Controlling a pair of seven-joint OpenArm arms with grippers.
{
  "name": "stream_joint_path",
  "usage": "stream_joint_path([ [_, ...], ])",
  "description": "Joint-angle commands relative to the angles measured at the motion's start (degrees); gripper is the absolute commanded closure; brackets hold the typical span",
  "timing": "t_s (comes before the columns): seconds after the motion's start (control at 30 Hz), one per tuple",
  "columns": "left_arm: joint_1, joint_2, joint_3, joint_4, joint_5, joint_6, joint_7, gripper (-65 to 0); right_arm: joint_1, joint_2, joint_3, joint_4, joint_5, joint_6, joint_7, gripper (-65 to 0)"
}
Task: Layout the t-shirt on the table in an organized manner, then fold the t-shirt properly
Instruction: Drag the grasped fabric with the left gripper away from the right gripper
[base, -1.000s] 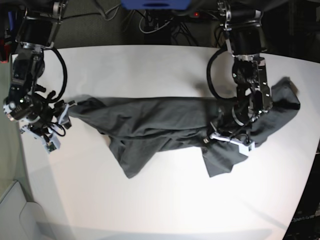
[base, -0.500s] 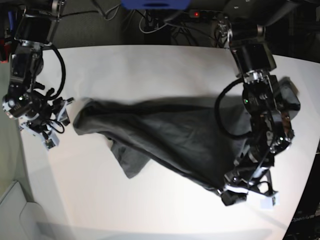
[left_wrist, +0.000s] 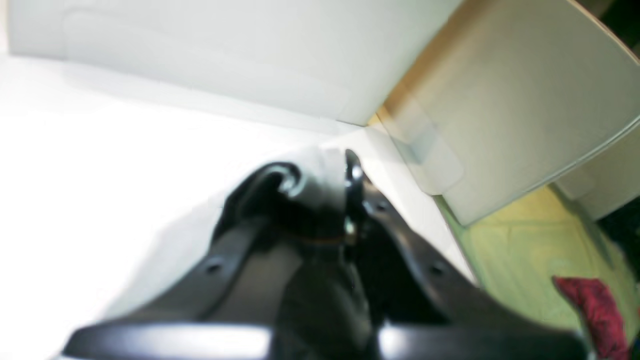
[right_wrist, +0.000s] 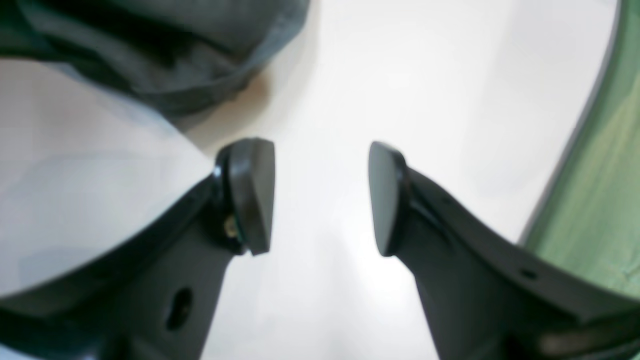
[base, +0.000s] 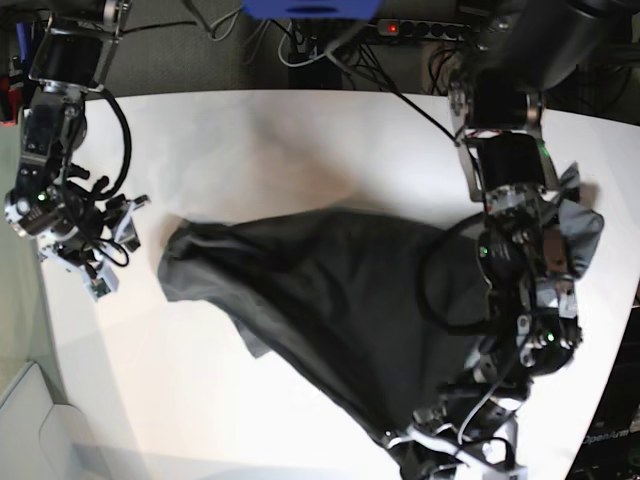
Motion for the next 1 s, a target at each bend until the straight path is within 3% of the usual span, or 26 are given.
stream_joint_path([
  [0.0, -2.82, -0.66, 0.15, -0.62, -0.38, -0.03, -1.93, -0.4, 0.37, 0.84, 0.22, 0.99, 0.35, -0.07, 0.91, -30.6],
  [0.17, -8.00, -1.28, -0.02, -9.67, -0.38, -0.03, -2.63, -0.4, -0.07, 0.58, 0.22, 0.99, 0.35, -0.07, 0.91, -30.6],
  [0.4, -11.96, -2.25, 3.58, -22.60, -0.21, 0.23, -19.95, -0.5, -0.16, 0.58, 0.22, 0.81, 0.35, -0.07, 0.91, -30.6],
  [0.57, -14.33, -3.39, 8.24, -29.72, 2.17, 0.23, -25.05, -1.5, -1.39, 0.58, 0.22, 0.90, 0.35, -0.07, 0.91, -30.6],
  [0.63, -15.39, -3.39, 8.85, -32.00, 3.22, 0.23, -25.40, -5.5, -1.39, 0.58, 0.22, 0.81, 0.35, -0.07, 0.91, -30.6],
  [0.83, -15.91, -3.48, 8.42, -34.38, 7.79, 0.32, -25.31, -31.7, -2.97, 0.58, 0.22, 1.08, 0.44, -0.07, 0.91, -30.6],
  [0.97, -14.07, -5.50, 8.33, -33.76, 9.81, 0.32, -25.05, -32.9, -2.97, 0.58, 0.22, 1.17, 0.52, -0.07, 0.91, -30.7],
])
